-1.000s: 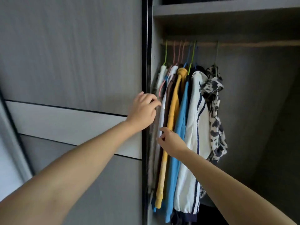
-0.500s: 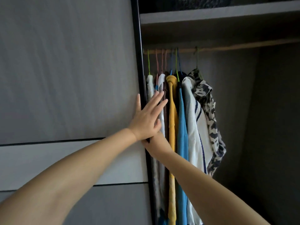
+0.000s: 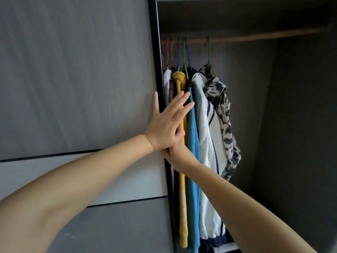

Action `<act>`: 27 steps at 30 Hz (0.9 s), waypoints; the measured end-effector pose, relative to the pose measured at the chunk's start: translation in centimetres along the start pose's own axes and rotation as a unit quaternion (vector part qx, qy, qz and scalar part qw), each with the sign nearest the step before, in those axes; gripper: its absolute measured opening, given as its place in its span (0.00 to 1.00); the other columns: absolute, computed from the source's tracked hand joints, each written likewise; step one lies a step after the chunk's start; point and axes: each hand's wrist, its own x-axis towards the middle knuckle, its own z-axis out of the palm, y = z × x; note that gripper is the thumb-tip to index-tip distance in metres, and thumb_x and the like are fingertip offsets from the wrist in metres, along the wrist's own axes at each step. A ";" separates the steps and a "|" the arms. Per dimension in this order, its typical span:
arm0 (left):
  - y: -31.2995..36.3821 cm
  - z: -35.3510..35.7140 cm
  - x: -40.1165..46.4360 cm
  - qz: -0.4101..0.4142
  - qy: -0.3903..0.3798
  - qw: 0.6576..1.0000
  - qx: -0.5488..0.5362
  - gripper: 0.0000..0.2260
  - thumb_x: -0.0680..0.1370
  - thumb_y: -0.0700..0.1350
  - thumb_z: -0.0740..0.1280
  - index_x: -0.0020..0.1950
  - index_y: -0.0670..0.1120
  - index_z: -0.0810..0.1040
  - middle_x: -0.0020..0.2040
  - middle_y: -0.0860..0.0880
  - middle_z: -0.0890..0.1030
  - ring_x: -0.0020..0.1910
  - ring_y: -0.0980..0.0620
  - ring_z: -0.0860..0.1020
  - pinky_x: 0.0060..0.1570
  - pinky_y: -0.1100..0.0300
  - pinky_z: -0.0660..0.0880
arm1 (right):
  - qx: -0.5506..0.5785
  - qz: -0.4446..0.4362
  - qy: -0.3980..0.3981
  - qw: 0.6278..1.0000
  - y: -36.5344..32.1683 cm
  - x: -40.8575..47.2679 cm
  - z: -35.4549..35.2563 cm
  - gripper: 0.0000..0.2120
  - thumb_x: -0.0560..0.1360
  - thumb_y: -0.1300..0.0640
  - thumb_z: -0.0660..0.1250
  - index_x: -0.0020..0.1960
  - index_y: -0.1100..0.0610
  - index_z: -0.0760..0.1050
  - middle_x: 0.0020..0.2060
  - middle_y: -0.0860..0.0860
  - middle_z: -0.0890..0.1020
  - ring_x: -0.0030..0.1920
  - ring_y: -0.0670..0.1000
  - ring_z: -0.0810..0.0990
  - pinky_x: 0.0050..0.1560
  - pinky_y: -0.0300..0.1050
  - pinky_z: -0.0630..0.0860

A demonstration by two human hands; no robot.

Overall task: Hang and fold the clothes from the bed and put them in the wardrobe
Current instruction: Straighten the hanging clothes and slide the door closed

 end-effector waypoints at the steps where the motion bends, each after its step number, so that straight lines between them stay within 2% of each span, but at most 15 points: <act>1: 0.6 0.2 0.4 0.000 -0.003 1.000 -0.004 0.33 0.69 0.42 0.64 0.73 0.47 0.60 0.76 0.43 0.61 0.76 0.47 0.56 0.68 0.33 0.36 | -0.009 0.005 0.003 1.000 0.5 -0.4 -0.4 0.15 0.81 0.59 0.57 0.64 0.65 0.69 0.49 0.63 0.78 0.45 0.62 0.77 0.43 0.58 0.75; 4: 2.6 0.9 1.8 -0.001 -0.008 1.000 -0.009 0.32 0.68 0.42 0.64 0.72 0.44 0.66 0.75 0.42 0.63 0.75 0.46 0.59 0.67 0.31 0.40 | -0.046 0.036 -0.002 0.998 2.3 -1.2 -1.6 0.13 0.81 0.58 0.56 0.60 0.65 0.72 0.47 0.61 0.79 0.44 0.61 0.78 0.43 0.56 0.75; 6: 4.0 1.4 3.1 0.002 -0.015 1.000 -0.012 0.30 0.68 0.43 0.64 0.71 0.43 0.69 0.75 0.42 0.64 0.75 0.45 0.60 0.66 0.29 0.42 | -0.092 0.060 -0.007 0.994 3.6 -1.6 -2.7 0.14 0.82 0.58 0.54 0.61 0.64 0.71 0.48 0.61 0.80 0.44 0.60 0.79 0.43 0.55 0.75; 8: 5.5 2.0 4.6 0.008 -0.023 1.000 -0.014 0.29 0.68 0.43 0.64 0.71 0.42 0.70 0.75 0.42 0.64 0.75 0.45 0.61 0.66 0.28 0.44 | -0.107 0.072 0.006 0.992 5.0 -2.2 -4.1 0.15 0.82 0.58 0.54 0.63 0.64 0.70 0.48 0.63 0.80 0.41 0.61 0.78 0.39 0.54 0.73; 11: 8.0 2.9 6.9 0.017 -0.046 0.999 -0.023 0.30 0.68 0.43 0.64 0.72 0.43 0.69 0.76 0.42 0.62 0.76 0.45 0.59 0.66 0.29 0.42 | -0.129 0.073 0.015 0.989 7.2 -3.4 -6.3 0.15 0.82 0.59 0.54 0.63 0.66 0.69 0.49 0.62 0.79 0.44 0.61 0.78 0.43 0.55 0.75; 13: 9.8 3.4 8.5 0.032 -0.067 0.997 -0.037 0.32 0.69 0.44 0.63 0.74 0.44 0.65 0.77 0.42 0.58 0.77 0.45 0.55 0.67 0.32 0.36 | -0.145 0.102 0.022 0.984 9.2 -4.2 -8.0 0.13 0.82 0.59 0.53 0.59 0.67 0.70 0.38 0.59 0.76 0.35 0.59 0.74 0.32 0.49 0.68; 15: 11.2 3.8 10.2 0.054 -0.088 0.994 -0.046 0.33 0.70 0.44 0.61 0.76 0.45 0.61 0.78 0.41 0.53 0.77 0.44 0.51 0.67 0.37 0.32 | -0.181 0.139 0.022 0.973 11.1 -4.9 -9.6 0.14 0.82 0.58 0.52 0.60 0.65 0.70 0.32 0.53 0.72 0.28 0.53 0.69 0.28 0.45 0.60; 16: 11.6 4.0 11.0 0.068 -0.097 0.992 -0.043 0.34 0.71 0.44 0.61 0.77 0.44 0.58 0.78 0.41 0.52 0.77 0.44 0.50 0.69 0.39 0.33 | -0.191 0.148 0.023 0.970 12.1 -5.3 -10.5 0.15 0.82 0.57 0.52 0.63 0.64 0.68 0.33 0.52 0.74 0.29 0.53 0.71 0.29 0.45 0.62; 18: 11.8 4.5 12.2 0.094 -0.116 0.989 -0.006 0.34 0.73 0.44 0.60 0.78 0.44 0.54 0.78 0.40 0.49 0.77 0.43 0.47 0.73 0.43 0.39 | -0.151 0.170 0.044 0.973 13.8 -6.3 -12.4 0.19 0.83 0.51 0.50 0.70 0.59 0.60 0.43 0.55 0.80 0.40 0.57 0.80 0.38 0.47 0.73; 20: 11.5 5.0 13.1 0.114 -0.140 0.982 0.062 0.33 0.77 0.48 0.58 0.79 0.43 0.48 0.79 0.41 0.45 0.78 0.44 0.44 0.74 0.47 0.40 | -0.118 0.211 0.074 0.967 15.5 -7.2 -14.2 0.23 0.82 0.46 0.50 0.73 0.57 0.58 0.53 0.55 0.81 0.50 0.58 0.81 0.45 0.47 0.73; 22: 11.2 5.4 13.8 0.116 -0.152 0.973 0.129 0.34 0.80 0.55 0.55 0.78 0.44 0.42 0.78 0.42 0.41 0.77 0.45 0.41 0.72 0.47 0.35 | -0.124 0.250 0.091 0.956 17.4 -7.9 -15.8 0.25 0.82 0.44 0.49 0.74 0.57 0.57 0.58 0.57 0.79 0.56 0.60 0.79 0.47 0.47 0.71; 24: 11.4 5.2 14.7 0.111 -0.158 0.967 0.167 0.37 0.79 0.60 0.54 0.78 0.44 0.40 0.78 0.43 0.40 0.77 0.46 0.40 0.70 0.44 0.32 | -0.122 0.287 0.117 0.943 18.9 -8.6 -17.2 0.24 0.82 0.45 0.49 0.73 0.56 0.58 0.62 0.58 0.77 0.58 0.61 0.77 0.51 0.51 0.72; 27: 12.1 4.6 16.4 0.109 -0.155 0.965 0.183 0.39 0.78 0.64 0.55 0.78 0.46 0.40 0.78 0.43 0.38 0.77 0.47 0.39 0.65 0.37 0.31 | -0.104 0.319 0.186 0.923 20.2 -9.9 -18.7 0.25 0.82 0.50 0.52 0.77 0.56 0.53 0.72 0.56 0.64 0.67 0.60 0.69 0.60 0.53 0.70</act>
